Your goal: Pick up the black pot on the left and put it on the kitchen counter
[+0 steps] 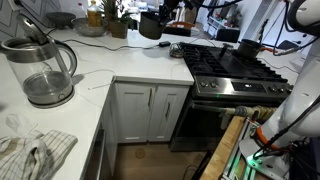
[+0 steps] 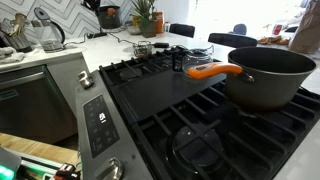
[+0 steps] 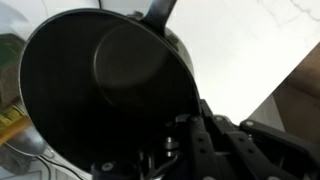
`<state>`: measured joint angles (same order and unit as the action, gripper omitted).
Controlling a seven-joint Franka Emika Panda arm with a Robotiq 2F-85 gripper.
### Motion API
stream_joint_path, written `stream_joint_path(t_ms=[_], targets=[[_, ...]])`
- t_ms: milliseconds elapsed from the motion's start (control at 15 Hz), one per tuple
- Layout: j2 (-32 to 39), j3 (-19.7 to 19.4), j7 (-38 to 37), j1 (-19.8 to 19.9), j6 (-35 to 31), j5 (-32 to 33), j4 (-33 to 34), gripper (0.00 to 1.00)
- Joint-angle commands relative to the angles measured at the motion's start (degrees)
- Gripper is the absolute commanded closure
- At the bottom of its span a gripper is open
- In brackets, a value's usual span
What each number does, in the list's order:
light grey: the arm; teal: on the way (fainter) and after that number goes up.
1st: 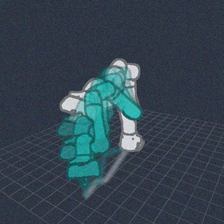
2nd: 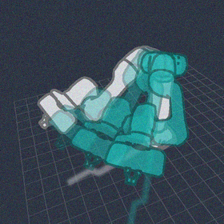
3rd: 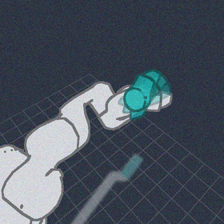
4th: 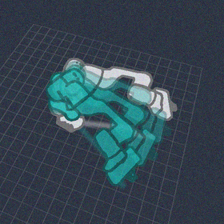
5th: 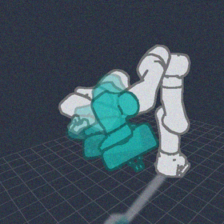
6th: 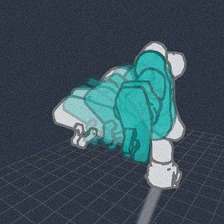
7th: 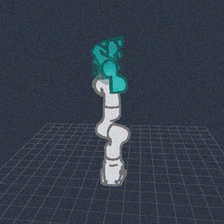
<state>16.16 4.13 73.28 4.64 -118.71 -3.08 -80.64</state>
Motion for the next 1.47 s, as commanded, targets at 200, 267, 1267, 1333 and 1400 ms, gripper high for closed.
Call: stream_joint_path(t_ms=[200,267,1267,1333,1400], targets=[[15.5,4.3,10.4,-5.2,10.9,1.6,20.8,0.99],[17.8,4.4,11.5,-5.9,11.6,2.2,23.3,0.99],[36.8,4.0,20.6,-9.4,13.1,7.5,45.2,0.99],[37.3,4.1,20.7,-9.4,13.3,7.4,45.7,0.99],[37.6,3.9,20.9,-9.5,13.8,7.7,46.1,0.99]])
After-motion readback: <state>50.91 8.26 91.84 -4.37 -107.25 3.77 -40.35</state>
